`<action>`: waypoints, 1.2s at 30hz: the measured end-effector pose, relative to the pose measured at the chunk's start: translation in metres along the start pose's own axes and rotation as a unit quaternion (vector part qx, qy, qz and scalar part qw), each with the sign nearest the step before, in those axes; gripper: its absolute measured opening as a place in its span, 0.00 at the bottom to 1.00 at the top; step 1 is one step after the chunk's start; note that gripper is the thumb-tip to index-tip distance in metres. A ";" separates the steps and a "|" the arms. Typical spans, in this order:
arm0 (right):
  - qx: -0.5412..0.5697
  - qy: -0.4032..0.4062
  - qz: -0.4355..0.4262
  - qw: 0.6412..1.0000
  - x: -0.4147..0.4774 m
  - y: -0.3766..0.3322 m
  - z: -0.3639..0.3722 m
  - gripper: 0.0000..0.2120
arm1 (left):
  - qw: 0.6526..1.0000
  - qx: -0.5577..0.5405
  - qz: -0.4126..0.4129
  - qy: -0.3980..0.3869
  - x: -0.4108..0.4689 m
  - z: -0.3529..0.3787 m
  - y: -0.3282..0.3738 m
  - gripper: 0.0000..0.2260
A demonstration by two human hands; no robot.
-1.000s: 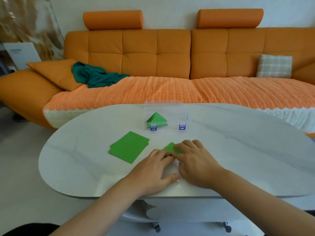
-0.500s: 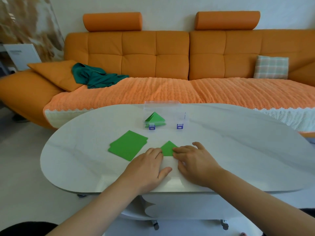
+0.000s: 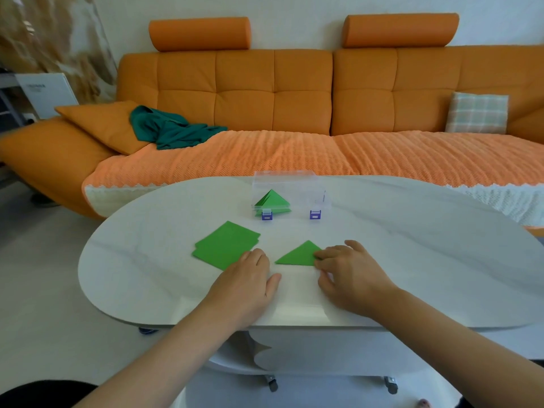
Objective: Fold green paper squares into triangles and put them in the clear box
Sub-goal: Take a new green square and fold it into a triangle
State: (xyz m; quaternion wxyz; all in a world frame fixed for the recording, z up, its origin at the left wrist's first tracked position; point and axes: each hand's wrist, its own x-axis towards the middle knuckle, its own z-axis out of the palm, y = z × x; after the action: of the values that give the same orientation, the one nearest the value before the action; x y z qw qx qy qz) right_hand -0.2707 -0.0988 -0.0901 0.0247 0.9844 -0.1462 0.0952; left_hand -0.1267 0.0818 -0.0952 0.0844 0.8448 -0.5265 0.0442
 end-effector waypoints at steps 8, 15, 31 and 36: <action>0.034 -0.004 -0.031 0.999 0.008 -0.015 0.009 0.23 | 0.990 -0.096 0.107 -0.013 0.008 -0.002 0.014 0.26; 0.065 -0.037 -0.013 0.997 0.006 -0.016 0.002 0.24 | 0.992 -0.084 0.090 -0.009 0.012 0.006 0.015 0.23; 0.032 -0.007 0.064 0.997 -0.017 0.012 -0.012 0.16 | 0.992 -0.081 0.095 -0.020 0.019 0.004 0.018 0.20; 0.009 0.052 0.072 0.996 -0.011 0.015 -0.004 0.18 | 0.986 -0.145 0.076 -0.006 0.033 0.004 0.011 0.13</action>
State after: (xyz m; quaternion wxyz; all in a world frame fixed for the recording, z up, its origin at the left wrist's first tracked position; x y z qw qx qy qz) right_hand -0.2867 -0.1096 -0.0877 0.0160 0.9653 -0.2141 0.1489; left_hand -0.1222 0.0471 -0.0929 0.1996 0.7811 -0.5908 -0.0314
